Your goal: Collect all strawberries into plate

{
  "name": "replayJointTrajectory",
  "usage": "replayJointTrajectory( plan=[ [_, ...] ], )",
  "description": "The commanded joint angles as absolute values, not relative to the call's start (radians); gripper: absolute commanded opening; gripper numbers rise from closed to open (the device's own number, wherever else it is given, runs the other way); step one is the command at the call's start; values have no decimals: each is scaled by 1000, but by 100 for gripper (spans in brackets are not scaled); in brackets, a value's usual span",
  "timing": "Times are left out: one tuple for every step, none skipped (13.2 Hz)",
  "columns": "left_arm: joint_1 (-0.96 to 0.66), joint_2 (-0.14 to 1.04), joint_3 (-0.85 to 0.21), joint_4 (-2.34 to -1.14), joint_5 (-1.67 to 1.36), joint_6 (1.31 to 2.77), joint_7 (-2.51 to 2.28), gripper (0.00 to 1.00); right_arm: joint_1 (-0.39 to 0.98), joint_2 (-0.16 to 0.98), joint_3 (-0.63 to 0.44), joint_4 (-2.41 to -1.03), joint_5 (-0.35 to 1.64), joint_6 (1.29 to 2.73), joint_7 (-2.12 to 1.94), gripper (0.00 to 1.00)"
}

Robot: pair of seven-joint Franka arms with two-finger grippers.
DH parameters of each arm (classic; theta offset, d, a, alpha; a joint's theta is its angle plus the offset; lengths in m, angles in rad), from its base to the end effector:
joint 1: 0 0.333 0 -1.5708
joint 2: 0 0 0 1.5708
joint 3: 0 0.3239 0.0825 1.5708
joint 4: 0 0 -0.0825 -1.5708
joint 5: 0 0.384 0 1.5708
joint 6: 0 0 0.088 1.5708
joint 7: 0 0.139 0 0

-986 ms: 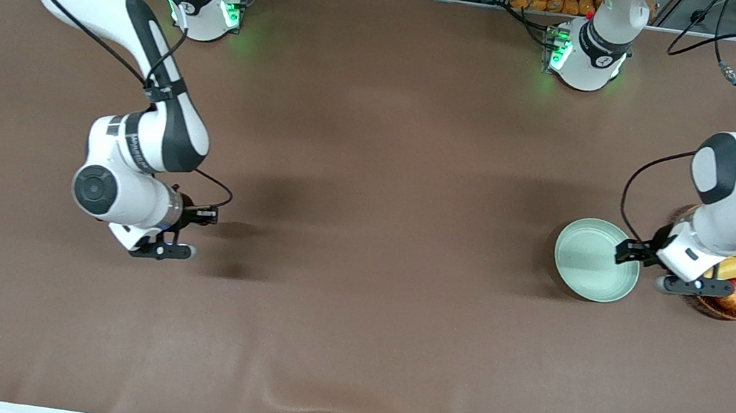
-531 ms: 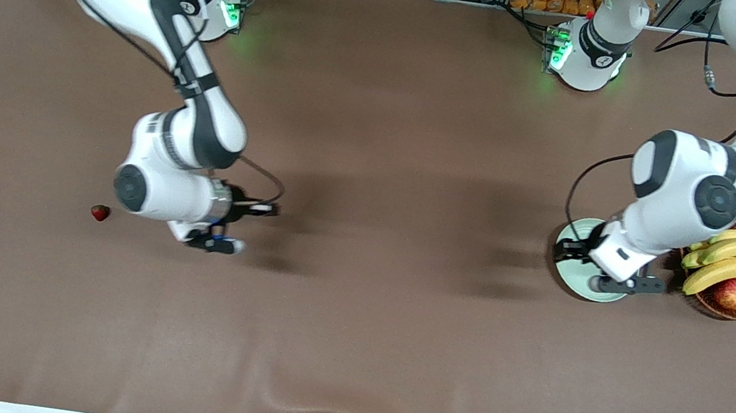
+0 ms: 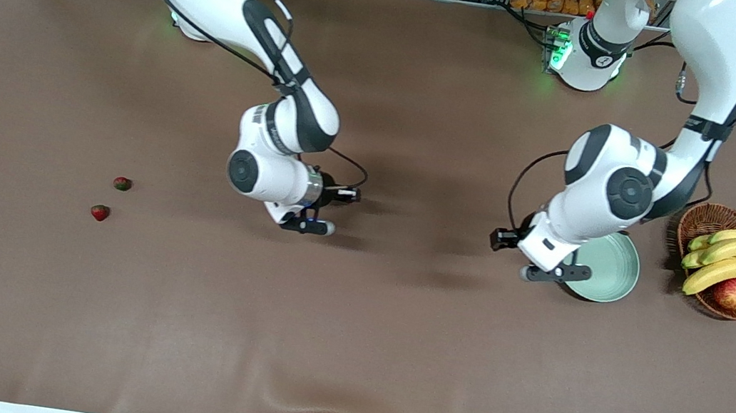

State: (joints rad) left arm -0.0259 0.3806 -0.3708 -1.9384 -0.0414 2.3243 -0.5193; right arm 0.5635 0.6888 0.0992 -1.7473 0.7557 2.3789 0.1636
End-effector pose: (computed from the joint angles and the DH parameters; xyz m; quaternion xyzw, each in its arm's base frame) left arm 0.5786 -0.2356 0.2793 0.9926 0.0880 -0.0235 0.0804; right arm 0.5161 0.4260 0.1571 -0.9592 0.0476 0.1395 0.2413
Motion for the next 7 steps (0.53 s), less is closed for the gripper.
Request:
replayJointTrajectory(
  plan=[
    [-55,413,-368,-1908,-55,2316,-577,63,572,696,91,-1736,801,2393,163,42],
    [-72,423,-368,-1907,-55,2322,-604,63,569,693,89,-1736,799,2391,163,75],
    [-92,434,-368,-1895,-55,2325,-647,63,557,690,86,-1736,796,2388,160,92],
    [-118,448,-368,-1881,-55,2327,-700,63,549,686,80,-1738,795,2382,160,93],
    [-145,463,-368,-1859,-55,2327,-759,64,531,675,74,-1738,793,2378,158,94],
    [-176,480,-368,-1833,-55,2327,-831,65,497,661,74,-1743,792,2362,156,100],
    [-207,498,-367,-1809,-51,2327,-889,65,467,644,74,-1744,790,2326,152,100]
  ],
)
